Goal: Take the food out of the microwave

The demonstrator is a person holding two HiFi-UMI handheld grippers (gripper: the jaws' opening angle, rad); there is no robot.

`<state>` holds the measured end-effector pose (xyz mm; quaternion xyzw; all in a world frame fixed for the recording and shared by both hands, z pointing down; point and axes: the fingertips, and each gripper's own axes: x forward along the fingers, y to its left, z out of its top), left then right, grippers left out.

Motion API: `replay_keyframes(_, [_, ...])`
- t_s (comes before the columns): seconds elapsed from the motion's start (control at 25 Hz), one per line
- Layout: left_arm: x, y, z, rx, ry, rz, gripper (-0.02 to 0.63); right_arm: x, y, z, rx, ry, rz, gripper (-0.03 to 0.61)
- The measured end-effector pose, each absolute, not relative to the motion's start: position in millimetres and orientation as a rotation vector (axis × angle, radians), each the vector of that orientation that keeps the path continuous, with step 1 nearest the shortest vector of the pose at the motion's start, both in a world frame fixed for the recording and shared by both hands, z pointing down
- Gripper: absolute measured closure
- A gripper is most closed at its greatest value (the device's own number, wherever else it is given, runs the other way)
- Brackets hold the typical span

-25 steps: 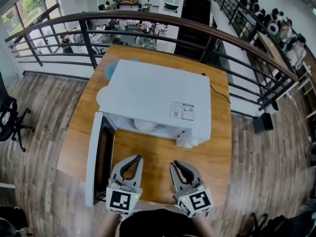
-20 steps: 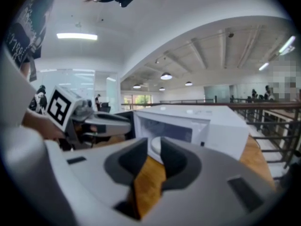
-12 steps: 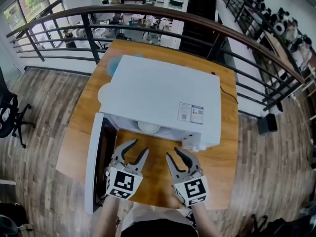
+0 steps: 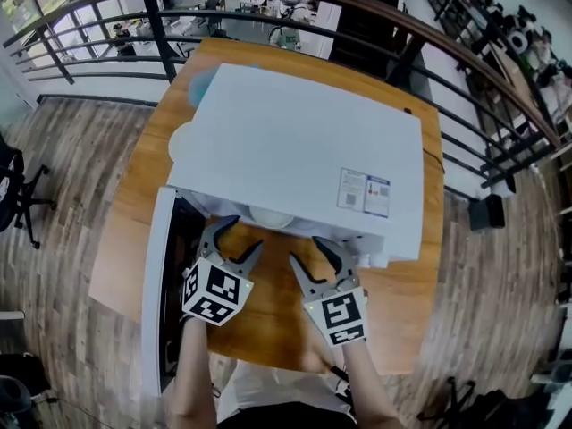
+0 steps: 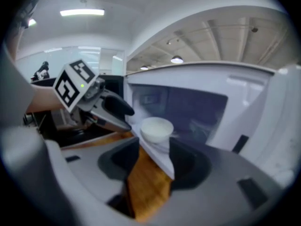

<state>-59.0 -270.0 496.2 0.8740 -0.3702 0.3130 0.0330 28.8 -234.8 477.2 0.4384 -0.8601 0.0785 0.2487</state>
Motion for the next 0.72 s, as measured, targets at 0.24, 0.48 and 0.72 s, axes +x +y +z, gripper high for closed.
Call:
replay_keyframes(0.24, [-55,-285,526,2.671,-1.062,1.149,0.328,22,-258,498,1.137,-2.265,0.125,0.376])
replay_keyframes(0.48, [-52,-303,532,2.675,-1.061,1.167,0.319,15,-275,515,1.117,-2.219,0.11,0.376])
replay_keyframes(0.72, [-43,-306,541,2.696,-0.953,1.203,0.316,9,-283,528,1.099,-2.184,0.18,0.373])
